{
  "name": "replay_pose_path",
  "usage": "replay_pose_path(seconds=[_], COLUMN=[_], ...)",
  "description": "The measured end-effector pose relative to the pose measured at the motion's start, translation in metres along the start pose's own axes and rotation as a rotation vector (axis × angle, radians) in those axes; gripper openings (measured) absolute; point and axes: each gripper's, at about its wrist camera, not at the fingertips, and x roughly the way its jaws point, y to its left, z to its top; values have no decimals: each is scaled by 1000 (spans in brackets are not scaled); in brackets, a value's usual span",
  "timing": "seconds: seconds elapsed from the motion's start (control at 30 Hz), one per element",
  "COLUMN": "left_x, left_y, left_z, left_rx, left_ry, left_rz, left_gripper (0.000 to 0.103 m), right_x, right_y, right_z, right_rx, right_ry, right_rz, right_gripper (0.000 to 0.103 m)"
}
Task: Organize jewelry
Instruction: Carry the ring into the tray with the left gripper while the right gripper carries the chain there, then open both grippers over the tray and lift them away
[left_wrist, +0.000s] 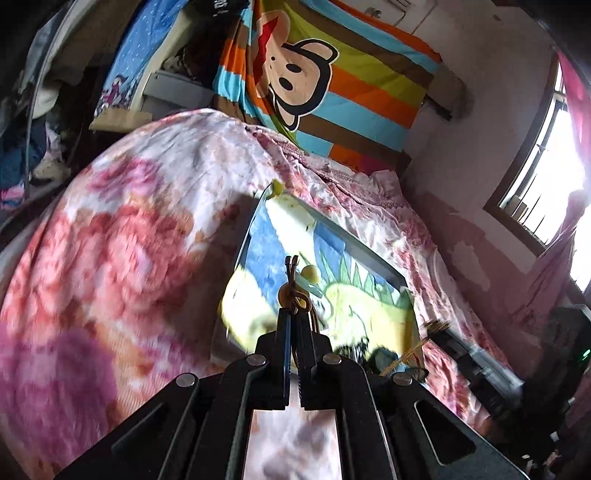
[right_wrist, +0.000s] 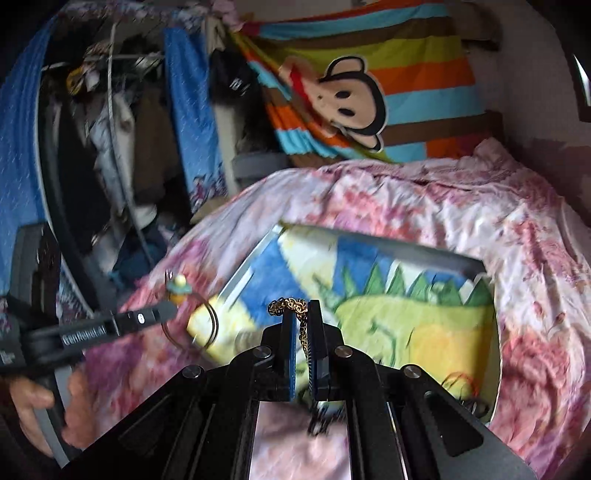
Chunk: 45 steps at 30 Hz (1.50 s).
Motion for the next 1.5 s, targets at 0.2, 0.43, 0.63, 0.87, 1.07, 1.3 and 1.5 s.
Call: replay_pose_path(seconds=[0.2,0.43,0.63,0.87,1.07,1.3,1.5], left_x=[34,70,82,81,74,46,4], left_y=[5,14,15,6,-2,-12,-16], left_z=[7,-4,-12,-14,-12,-9,-5], left_rx=[-10,29,38,92,142,137,81], left_ry=[15,137,203,208,211,135,46], left_rz=[-8,30,68,110,134,141,155], left_gripper=[3,3,3,4,21,60,87], right_x=[42,81,85,88,76,51,10], right_y=[-8,-8,-4,-7,-11,-19,-22], right_z=[-5,-40,-57,-66,-69,-60,-46], right_rx=[40,57,18,14,8,18,16], right_ry=[63,167,208,260,256,208,122], right_rz=[-8,-21,-40,-48,-49,-59,-63], right_gripper=[5,5,5,8,38,47,68])
